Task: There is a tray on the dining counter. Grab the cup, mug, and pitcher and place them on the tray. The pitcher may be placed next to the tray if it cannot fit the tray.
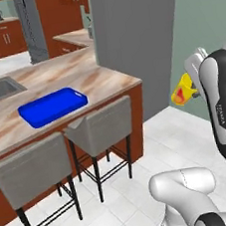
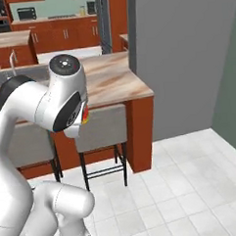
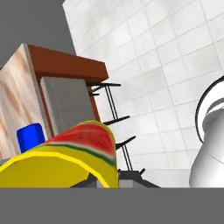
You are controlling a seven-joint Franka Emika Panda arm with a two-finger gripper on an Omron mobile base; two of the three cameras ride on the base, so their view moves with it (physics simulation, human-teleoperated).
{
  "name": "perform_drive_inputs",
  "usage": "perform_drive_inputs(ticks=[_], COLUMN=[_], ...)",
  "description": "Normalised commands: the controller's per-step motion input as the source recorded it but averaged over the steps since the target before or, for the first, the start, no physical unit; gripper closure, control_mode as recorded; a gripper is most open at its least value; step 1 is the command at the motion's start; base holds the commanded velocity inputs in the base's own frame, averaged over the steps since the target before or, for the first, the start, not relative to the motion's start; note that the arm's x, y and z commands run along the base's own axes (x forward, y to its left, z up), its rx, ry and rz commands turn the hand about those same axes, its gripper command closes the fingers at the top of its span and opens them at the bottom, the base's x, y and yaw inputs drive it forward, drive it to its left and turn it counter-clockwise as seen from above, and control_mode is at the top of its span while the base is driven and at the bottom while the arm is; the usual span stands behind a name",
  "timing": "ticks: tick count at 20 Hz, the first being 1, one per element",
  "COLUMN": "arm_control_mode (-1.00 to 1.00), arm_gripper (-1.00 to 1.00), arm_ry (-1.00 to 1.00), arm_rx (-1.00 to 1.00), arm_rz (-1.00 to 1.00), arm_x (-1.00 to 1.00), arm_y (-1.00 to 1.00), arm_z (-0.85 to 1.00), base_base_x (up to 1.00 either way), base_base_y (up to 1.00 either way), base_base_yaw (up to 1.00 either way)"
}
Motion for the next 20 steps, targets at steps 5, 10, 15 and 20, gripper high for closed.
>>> perform_drive_inputs(ticks=[5, 10, 15, 20], arm_control_mode=[1.00, 1.00, 1.00, 1.00], arm_gripper=[1.00, 1.00, 1.00, 1.00], arm_ry=[0.00, 0.00, 0.00, 0.00], arm_rx=[0.00, 0.00, 0.00, 0.00], arm_rz=[0.00, 0.00, 0.00, 0.00], arm_x=[0.00, 0.00, 0.00, 0.00], arm_y=[0.00, 0.00, 0.00, 0.00], arm_z=[0.00, 0.00, 0.00, 0.00], base_base_x=[0.78, 0.74, 0.64, 0.57], base_base_y=[0.00, 0.00, 0.00, -0.14], base_base_yaw=[0.51, 0.46, 0.40, 0.39])
